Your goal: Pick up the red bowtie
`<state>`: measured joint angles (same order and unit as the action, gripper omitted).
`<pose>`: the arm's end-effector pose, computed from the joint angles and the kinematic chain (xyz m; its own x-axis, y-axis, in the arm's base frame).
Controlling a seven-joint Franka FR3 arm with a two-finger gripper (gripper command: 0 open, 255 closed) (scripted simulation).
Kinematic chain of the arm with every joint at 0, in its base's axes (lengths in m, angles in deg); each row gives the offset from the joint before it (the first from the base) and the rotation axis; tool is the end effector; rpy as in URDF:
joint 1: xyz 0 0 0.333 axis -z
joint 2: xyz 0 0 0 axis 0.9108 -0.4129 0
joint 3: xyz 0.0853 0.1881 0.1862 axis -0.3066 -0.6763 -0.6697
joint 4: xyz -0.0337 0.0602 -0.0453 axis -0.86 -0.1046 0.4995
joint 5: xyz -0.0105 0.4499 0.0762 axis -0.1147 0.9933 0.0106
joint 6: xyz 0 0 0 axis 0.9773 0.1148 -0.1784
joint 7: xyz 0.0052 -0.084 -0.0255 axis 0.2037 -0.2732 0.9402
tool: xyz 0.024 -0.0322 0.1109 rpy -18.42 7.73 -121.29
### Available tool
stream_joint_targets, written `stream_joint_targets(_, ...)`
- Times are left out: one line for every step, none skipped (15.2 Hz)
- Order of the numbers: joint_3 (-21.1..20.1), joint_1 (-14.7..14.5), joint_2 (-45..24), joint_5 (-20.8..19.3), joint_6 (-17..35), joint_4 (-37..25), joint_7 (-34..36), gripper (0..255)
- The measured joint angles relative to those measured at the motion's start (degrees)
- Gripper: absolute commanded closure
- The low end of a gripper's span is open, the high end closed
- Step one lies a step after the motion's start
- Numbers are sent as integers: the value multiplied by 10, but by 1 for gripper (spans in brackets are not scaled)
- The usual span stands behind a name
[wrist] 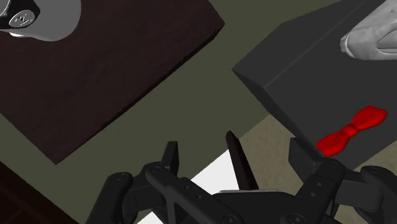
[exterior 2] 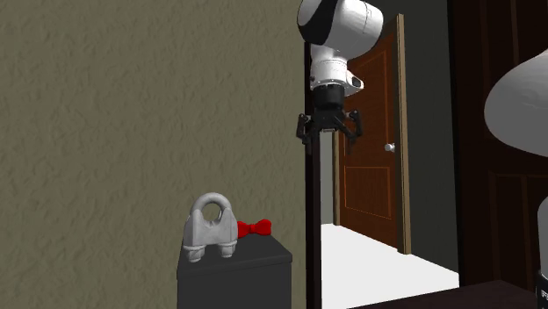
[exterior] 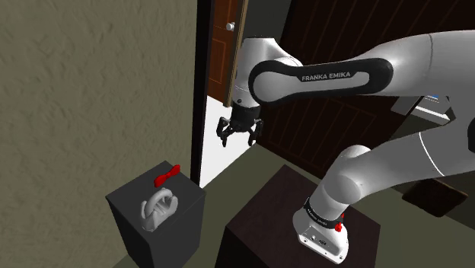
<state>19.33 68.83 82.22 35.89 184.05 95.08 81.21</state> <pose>0.4247 0.1591 0.3888 0.8064 -0.5893 -0.0500 -0.5903 -0.8072 -0.0061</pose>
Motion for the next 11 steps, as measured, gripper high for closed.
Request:
stream_joint_targets(-18,3,-15,6,13,-6,31,0)
stream_joint_targets(-33,8,-33,9,29,-11,59,0)
stream_joint_targets(-51,14,-55,12,51,-13,88,0)
stream_joint_targets(-70,19,-76,14,70,-19,119,0)
stream_joint_targets(-86,25,-95,13,86,-25,150,0)
stream_joint_targets(-98,35,-118,7,101,-35,177,0)
stream_joint_targets(-115,42,-141,1,117,-45,209,0)
stream_joint_targets(-132,52,-169,-8,138,-52,243,0)
stream_joint_targets(-146,62,-196,-21,152,-66,277,0)
stream_joint_targets(-163,71,-227,-39,168,-81,315,0)
stream_joint_targets(-175,76,-249,-53,183,-87,353,0)
